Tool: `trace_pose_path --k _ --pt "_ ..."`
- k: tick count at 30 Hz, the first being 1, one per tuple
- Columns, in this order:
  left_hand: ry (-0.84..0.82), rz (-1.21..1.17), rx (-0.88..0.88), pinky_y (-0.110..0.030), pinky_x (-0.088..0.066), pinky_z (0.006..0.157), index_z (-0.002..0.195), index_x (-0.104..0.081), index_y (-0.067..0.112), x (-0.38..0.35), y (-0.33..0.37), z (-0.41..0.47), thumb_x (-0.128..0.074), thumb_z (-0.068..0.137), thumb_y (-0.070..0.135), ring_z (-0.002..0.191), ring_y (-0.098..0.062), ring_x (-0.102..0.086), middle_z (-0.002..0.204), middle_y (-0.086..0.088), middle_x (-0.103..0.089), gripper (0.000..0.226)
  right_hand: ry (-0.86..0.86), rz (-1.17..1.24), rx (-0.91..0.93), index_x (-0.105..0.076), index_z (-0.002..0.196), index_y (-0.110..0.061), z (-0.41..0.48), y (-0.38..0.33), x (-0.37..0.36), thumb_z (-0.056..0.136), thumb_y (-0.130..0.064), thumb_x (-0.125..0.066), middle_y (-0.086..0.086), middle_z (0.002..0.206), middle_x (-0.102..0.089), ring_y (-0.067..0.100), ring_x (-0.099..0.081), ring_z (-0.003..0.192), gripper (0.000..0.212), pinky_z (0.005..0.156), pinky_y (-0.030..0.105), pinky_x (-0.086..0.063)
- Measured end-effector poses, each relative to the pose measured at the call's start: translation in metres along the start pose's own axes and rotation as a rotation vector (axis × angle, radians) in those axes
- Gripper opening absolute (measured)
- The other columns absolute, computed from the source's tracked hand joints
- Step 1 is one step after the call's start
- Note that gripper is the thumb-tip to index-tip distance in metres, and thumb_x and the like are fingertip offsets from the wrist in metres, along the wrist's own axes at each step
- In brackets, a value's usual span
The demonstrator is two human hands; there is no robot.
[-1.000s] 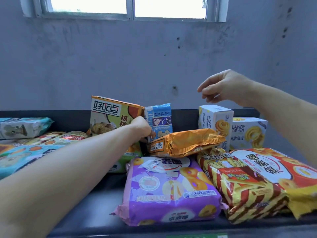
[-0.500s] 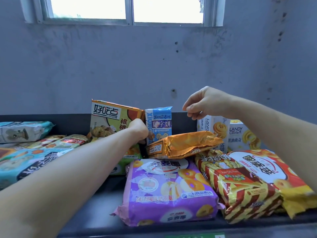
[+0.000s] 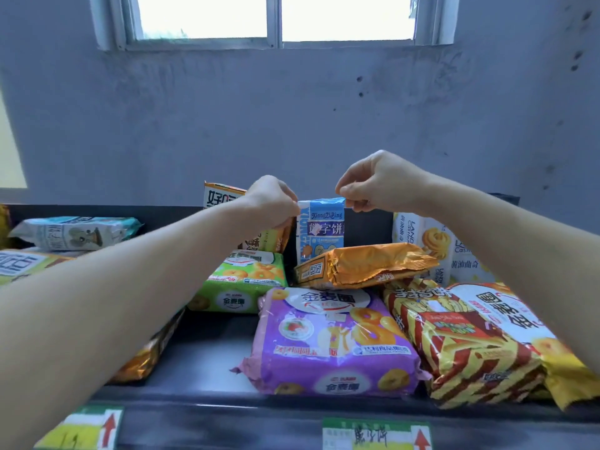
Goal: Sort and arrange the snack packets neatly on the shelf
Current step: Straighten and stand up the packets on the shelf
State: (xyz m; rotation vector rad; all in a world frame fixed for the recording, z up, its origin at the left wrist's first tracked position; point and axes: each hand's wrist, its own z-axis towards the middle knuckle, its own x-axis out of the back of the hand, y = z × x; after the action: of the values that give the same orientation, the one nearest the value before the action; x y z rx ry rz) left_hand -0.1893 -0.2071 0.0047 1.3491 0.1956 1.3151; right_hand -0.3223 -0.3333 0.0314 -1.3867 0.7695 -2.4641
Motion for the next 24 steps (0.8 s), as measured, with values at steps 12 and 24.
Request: trace_pose_path --k 12,24 --pt "0.105 0.009 -0.075 -0.029 -0.055 0.077 0.109 -0.062 0.006 0.057 0.007 -0.067 -0.062 0.088 0.009 0.082 -0.019 -0.063 0.100 -0.014 -0.067 0.021 0.040 -0.063 0.229 -0.071 0.099 -0.017 0.009 -0.028 -0.030 0.091 -0.024 -0.058 0.000 0.102 -0.066 0.014 -0.061 0.093 0.017 0.074 0.025 -0.048" --pt "0.184 -0.025 -0.039 -0.025 -0.053 0.073 0.104 -0.061 0.006 0.109 -0.023 -0.096 -0.060 0.089 0.006 0.079 -0.016 -0.060 0.084 -0.006 -0.063 0.015 0.007 -0.104 0.216 -0.072 0.096 -0.018 0.003 -0.069 -0.054 0.091 -0.023 -0.059 0.000 0.102 -0.067 0.013 -0.062 0.089 0.016 0.062 0.018 -0.044"
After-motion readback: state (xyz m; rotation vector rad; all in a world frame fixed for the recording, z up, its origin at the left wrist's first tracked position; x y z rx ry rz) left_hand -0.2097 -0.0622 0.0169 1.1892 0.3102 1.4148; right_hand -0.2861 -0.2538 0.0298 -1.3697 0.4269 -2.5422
